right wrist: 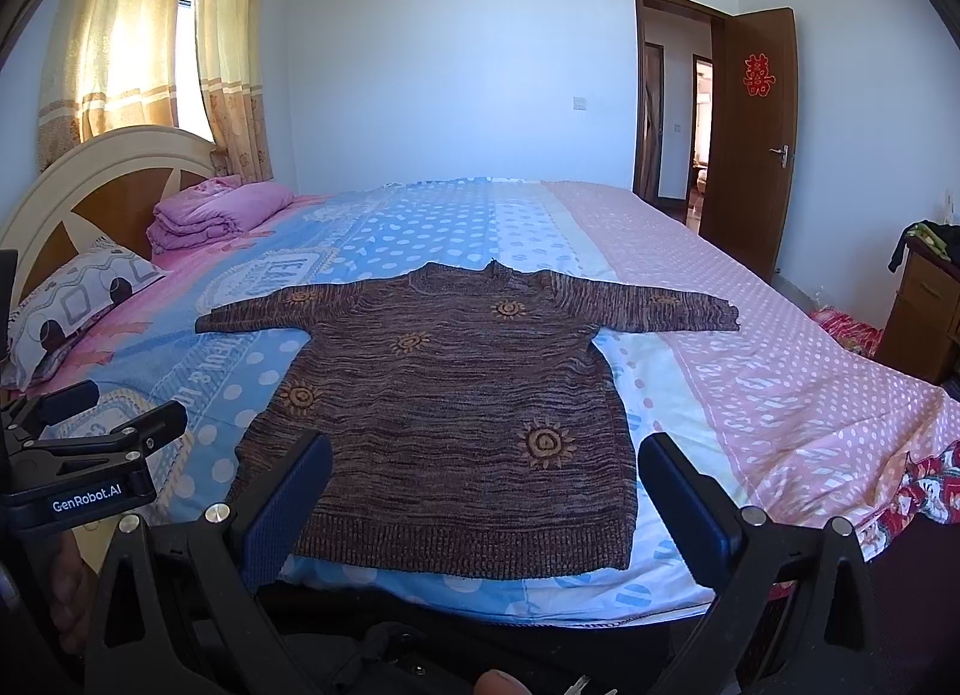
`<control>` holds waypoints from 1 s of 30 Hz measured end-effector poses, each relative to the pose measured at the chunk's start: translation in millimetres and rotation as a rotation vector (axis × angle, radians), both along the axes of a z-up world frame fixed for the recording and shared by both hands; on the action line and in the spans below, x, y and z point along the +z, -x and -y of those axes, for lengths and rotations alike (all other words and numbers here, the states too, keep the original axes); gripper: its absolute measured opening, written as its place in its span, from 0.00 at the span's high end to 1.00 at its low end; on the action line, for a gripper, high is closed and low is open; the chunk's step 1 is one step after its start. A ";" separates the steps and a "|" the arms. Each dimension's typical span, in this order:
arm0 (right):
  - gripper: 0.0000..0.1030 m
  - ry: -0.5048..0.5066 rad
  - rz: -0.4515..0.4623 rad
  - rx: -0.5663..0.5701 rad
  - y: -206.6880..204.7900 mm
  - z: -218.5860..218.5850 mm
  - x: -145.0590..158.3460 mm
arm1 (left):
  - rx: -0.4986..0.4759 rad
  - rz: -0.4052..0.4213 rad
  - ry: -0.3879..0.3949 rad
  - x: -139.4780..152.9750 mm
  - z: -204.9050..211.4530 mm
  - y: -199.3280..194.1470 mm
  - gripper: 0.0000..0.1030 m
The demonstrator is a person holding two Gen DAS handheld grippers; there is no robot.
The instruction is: Fold small clothes
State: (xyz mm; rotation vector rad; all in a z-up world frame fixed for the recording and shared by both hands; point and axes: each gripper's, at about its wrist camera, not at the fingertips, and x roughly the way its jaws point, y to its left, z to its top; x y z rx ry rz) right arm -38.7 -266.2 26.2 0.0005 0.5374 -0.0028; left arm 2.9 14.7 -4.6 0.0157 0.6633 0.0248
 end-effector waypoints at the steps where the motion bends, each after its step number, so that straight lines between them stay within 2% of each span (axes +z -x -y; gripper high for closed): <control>1: 0.01 0.000 -0.001 0.000 -0.4 0.1 -0.2 | 0.000 0.000 0.000 -0.1 -0.4 0.0 0.00; 19: 0.01 -0.013 -0.041 0.008 -9.0 5.2 -4.6 | -0.014 -0.005 -0.011 -2.1 -0.3 -2.4 0.00; 23: 0.01 -0.002 -0.037 0.017 -13.0 5.4 -6.7 | -0.026 0.006 -0.034 -2.0 4.9 -9.1 0.00; 30: 0.01 0.013 -0.055 -0.001 -29.9 16.3 -16.2 | -0.045 -0.030 -0.073 -13.1 8.6 -27.9 0.00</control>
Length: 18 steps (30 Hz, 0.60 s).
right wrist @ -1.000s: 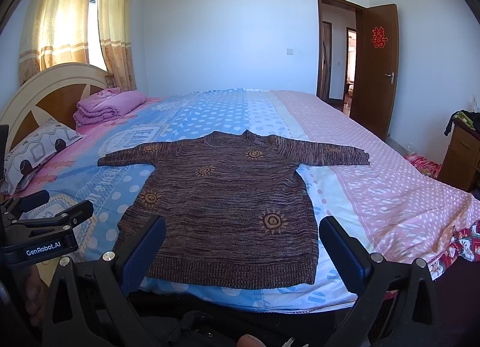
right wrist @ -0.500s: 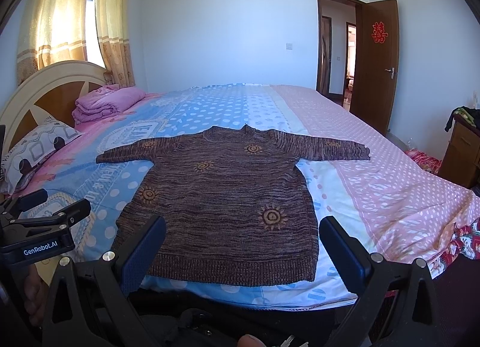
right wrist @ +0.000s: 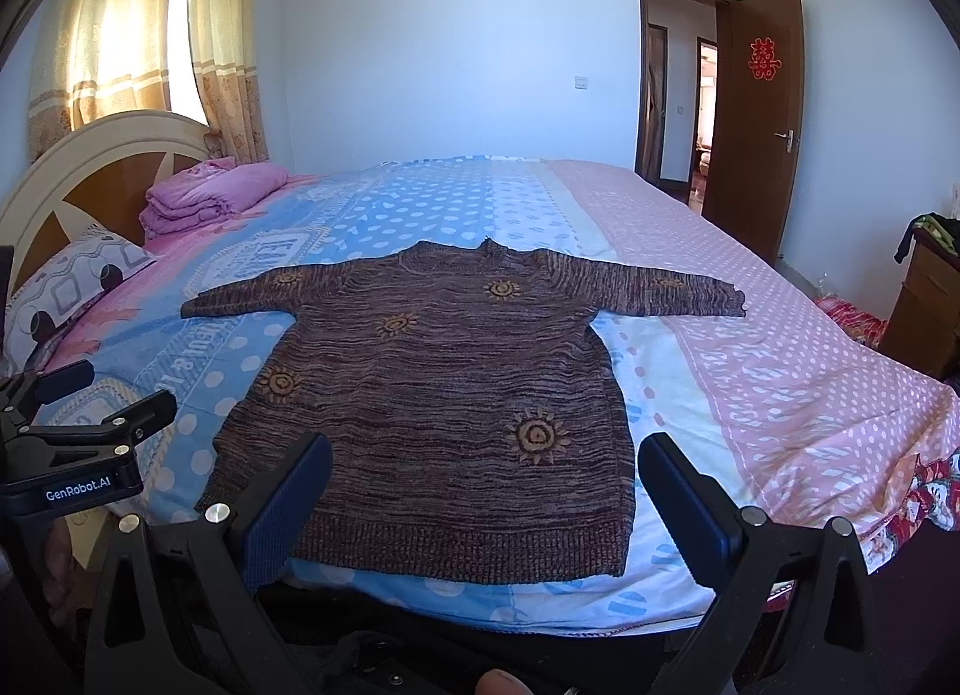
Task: Fold small clothes
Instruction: 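Move both grippers down toward the sweater's sleeve cuffs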
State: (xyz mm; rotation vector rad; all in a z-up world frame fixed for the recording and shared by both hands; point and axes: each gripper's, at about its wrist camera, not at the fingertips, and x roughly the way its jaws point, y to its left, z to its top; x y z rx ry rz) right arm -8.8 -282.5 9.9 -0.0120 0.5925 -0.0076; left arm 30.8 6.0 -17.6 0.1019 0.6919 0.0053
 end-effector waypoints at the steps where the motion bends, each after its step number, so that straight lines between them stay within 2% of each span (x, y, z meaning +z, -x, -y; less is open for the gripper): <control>1: 0.01 0.005 -0.001 -0.003 -2.4 1.1 -1.5 | -0.001 -0.006 -0.007 -1.6 0.4 -2.8 0.00; 9: 0.01 0.029 -0.026 0.010 -32.3 6.1 -15.0 | -0.012 -0.018 -0.072 -6.4 7.7 -28.6 0.00; 18: 0.01 0.037 -0.056 0.011 -79.4 18.2 -31.1 | 0.007 -0.025 -0.109 -11.8 6.8 -75.1 0.00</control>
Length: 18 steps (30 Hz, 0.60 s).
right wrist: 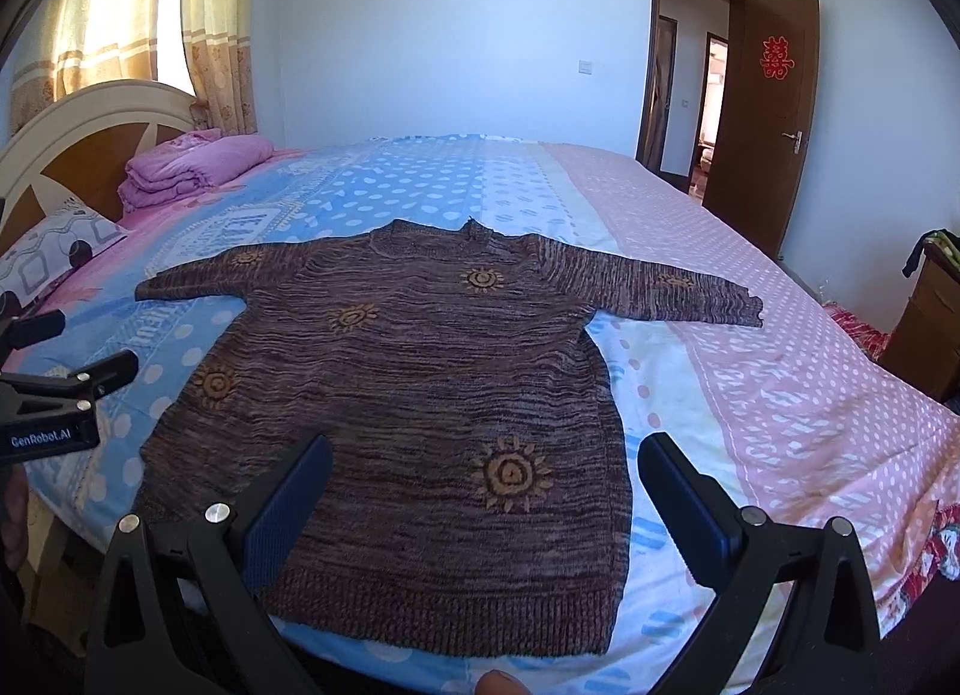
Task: Fold small clothes
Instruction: 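Move both grippers down toward the sweater's sleeve cuffs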
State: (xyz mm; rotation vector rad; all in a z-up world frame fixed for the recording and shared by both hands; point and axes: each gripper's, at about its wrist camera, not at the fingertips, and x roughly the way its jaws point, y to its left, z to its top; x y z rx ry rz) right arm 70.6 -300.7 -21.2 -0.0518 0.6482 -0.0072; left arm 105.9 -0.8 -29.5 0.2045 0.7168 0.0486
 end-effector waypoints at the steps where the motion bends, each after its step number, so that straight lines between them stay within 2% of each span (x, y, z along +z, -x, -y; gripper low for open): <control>1: 0.01 -0.001 -0.005 -0.002 -6.6 2.3 -2.3 | 0.003 0.001 -0.006 -0.9 0.0 -5.9 0.00; 10: 0.01 -0.005 -0.037 -0.038 -65.1 25.7 -19.7 | 0.041 -0.029 -0.039 -15.3 4.6 -63.5 0.00; 18: 0.01 0.017 -0.059 -0.116 -117.0 66.2 -29.9 | 0.078 -0.007 -0.111 -25.3 10.1 -117.7 0.00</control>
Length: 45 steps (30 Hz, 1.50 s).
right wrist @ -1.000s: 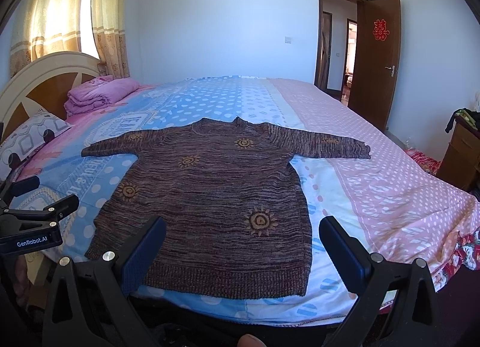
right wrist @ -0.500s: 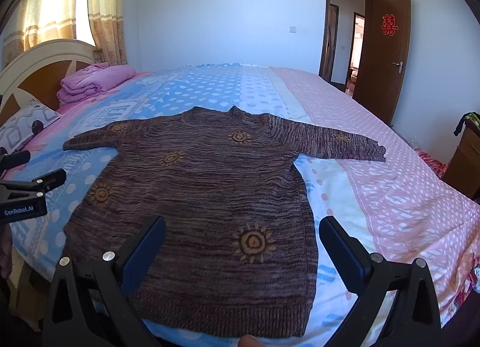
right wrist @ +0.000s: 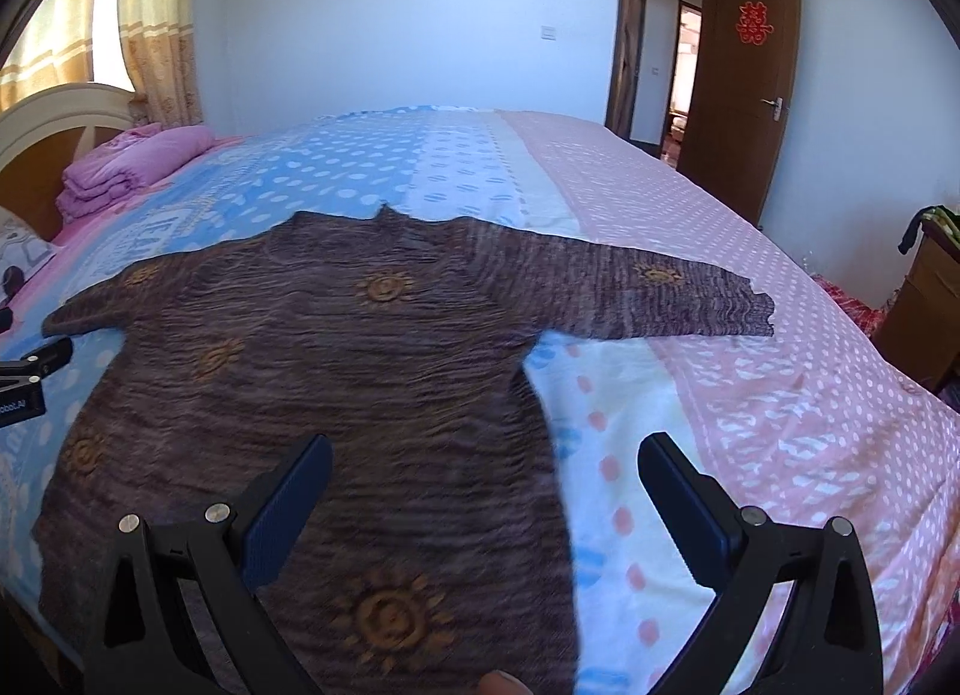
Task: Fold small clothes
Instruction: 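Move both grippers down toward the sweater's sleeve cuffs, then grasp the sleeve cuff with the right gripper and lift it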
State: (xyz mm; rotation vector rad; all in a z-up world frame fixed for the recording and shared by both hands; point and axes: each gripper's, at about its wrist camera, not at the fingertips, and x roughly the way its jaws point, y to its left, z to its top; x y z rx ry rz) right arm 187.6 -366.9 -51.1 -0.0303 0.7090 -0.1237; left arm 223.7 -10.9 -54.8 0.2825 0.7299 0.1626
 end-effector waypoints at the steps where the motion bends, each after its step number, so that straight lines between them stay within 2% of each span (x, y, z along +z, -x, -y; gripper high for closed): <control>1: 0.01 0.005 -0.004 -0.013 -7.0 6.8 -1.4 | 0.006 0.000 -0.008 -1.2 -0.3 -8.1 0.00; 9: 0.01 0.052 -0.049 -0.119 -55.9 59.3 -13.8 | 0.053 -0.007 -0.033 -13.0 -5.9 -66.3 0.00; 16: 0.01 0.039 -0.076 -0.197 -88.2 108.9 -24.2 | 0.114 -0.026 -0.068 -34.8 -19.6 -111.6 0.00; 22: 0.01 -0.059 -0.078 -0.239 -111.2 161.1 -21.2 | 0.181 -0.072 -0.050 -51.1 -36.5 -140.0 0.00; 28: 0.02 -0.223 -0.069 -0.316 -129.6 222.8 -18.5 | 0.223 -0.102 -0.014 -64.3 -49.2 -154.0 0.00; 29: 0.04 -0.250 -0.067 -0.336 -132.3 232.2 -19.6 | 0.230 -0.109 -0.008 -67.0 -51.1 -155.1 0.00; 31: 0.19 -0.303 -0.077 -0.350 -139.6 244.5 -23.9 | 0.241 -0.128 0.015 -71.8 -55.8 -156.8 0.00; 33: 0.25 -0.335 -0.106 -0.362 -149.4 254.7 -29.8 | 0.249 -0.138 0.054 -73.7 -61.0 -157.3 0.00; 38: 0.25 -0.319 -0.128 -0.372 -168.6 265.4 -35.5 | 0.257 -0.133 0.084 -73.9 -67.1 -157.2 0.00; 41: 0.33 -0.309 -0.137 -0.382 -179.6 273.4 -37.9 | 0.259 -0.129 0.090 -74.7 -67.9 -157.1 0.00; 43: 0.54 -0.280 -0.154 -0.371 -185.1 270.6 -38.0 | 0.259 -0.125 0.081 -74.6 -66.2 -157.0 0.00; 44: 0.73 -0.260 -0.163 -0.360 -185.7 271.1 -37.8 | 0.258 -0.123 0.074 -74.6 -65.6 -157.2 0.00; 45: 0.85 -0.258 -0.165 -0.340 -185.5 269.0 -36.6 | 0.258 -0.124 0.067 -75.1 -64.2 -157.2 0.00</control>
